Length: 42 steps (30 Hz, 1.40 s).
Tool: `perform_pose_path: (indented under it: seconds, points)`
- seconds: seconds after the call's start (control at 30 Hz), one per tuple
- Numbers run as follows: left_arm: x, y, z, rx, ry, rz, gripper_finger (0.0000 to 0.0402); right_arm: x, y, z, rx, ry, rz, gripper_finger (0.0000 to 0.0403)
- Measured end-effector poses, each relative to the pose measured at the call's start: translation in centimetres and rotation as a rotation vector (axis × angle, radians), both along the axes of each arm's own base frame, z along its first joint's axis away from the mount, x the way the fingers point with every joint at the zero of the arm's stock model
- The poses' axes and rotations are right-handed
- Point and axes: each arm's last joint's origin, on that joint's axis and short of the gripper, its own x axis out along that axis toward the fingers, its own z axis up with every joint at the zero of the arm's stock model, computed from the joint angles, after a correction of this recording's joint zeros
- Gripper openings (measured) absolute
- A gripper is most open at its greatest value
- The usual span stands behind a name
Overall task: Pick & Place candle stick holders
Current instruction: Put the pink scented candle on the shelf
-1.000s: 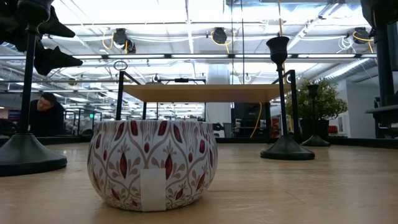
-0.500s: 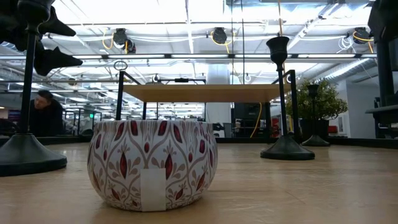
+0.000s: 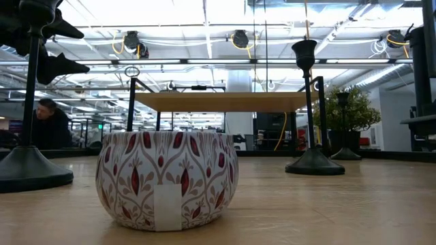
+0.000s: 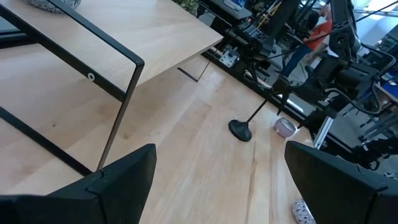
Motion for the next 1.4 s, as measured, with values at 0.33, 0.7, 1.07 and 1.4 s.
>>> perform_pose_path:
  seconds: [0.33, 0.7, 1.07, 1.4]
  points:
    - [0.0, 0.0, 0.0, 0.001, 0.000, 0.000, 0.0363, -0.4, 0.2, 0.0, -0.047, -0.033, 0.024, 0.0329]
    - [0.0, 0.0, 0.0, 0.003, 0.000, 0.000, 0.0363, -0.3, 0.1, 0.0, -0.074, -0.052, 0.060, 0.0329]
    - [0.0, 0.0, 0.0, 0.003, 0.000, 0.000, 0.0363, -0.8, -0.4, -2.2, -0.021, -0.056, 0.063, 0.0329]
    - [0.0, 0.0, 0.0, 0.002, 0.001, 0.000, 0.0363, -1.0, -0.6, -2.7, -0.020, -0.059, 0.062, 0.0329]
